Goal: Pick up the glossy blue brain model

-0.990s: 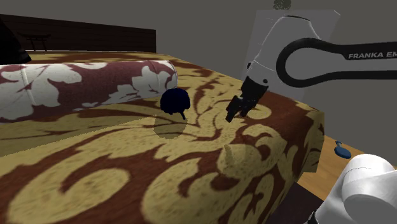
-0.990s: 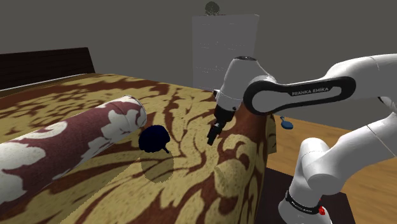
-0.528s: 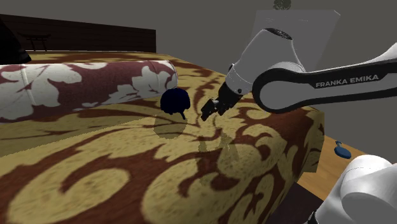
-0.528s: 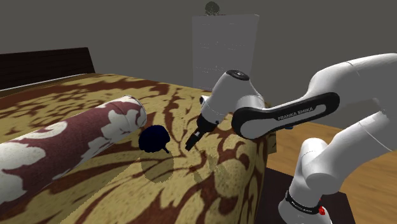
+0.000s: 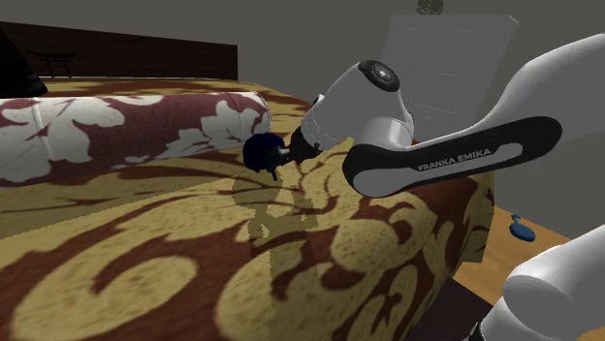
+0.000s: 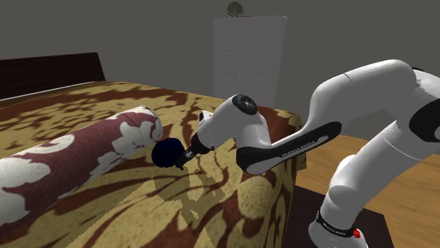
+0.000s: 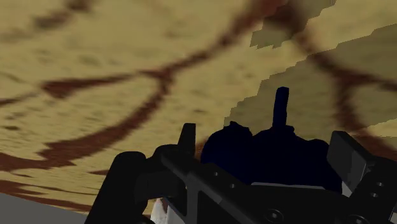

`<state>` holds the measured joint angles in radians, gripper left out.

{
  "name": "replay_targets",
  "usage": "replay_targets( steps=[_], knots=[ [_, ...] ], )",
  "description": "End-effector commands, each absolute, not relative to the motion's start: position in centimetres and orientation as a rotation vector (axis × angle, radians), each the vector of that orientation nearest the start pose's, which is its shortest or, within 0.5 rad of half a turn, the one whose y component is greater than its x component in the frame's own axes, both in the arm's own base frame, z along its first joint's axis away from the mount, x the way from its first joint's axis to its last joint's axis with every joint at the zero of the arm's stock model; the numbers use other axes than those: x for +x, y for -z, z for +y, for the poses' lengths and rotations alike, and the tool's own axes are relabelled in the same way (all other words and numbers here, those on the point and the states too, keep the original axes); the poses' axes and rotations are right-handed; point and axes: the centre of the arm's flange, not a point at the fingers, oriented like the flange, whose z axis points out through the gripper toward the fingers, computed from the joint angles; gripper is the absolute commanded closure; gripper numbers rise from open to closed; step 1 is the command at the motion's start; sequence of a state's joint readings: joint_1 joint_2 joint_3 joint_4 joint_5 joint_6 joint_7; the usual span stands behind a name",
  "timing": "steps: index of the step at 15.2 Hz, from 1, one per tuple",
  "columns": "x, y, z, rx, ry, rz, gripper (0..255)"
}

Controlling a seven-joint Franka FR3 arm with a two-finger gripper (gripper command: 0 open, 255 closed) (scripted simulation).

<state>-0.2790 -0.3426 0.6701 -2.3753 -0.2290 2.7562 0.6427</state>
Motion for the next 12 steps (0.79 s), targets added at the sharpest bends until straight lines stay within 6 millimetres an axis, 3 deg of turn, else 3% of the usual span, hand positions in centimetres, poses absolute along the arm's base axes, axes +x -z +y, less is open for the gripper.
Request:
replay_targets(
  steps=[1,8,10,11,12],
  knots=[
    [46.0,-49.3,23.3,-2.922,1.175,0.036,0],
    [46.0,-45.3,23.3,-2.922,1.175,0.036,0],
    [46.0,-45.3,23.3,-2.922,1.175,0.036,0],
    [46.0,-45.3,23.3,-2.921,1.175,0.037,255],
    [46.0,-45.3,23.3,-2.922,1.175,0.036,255]
  ],
)
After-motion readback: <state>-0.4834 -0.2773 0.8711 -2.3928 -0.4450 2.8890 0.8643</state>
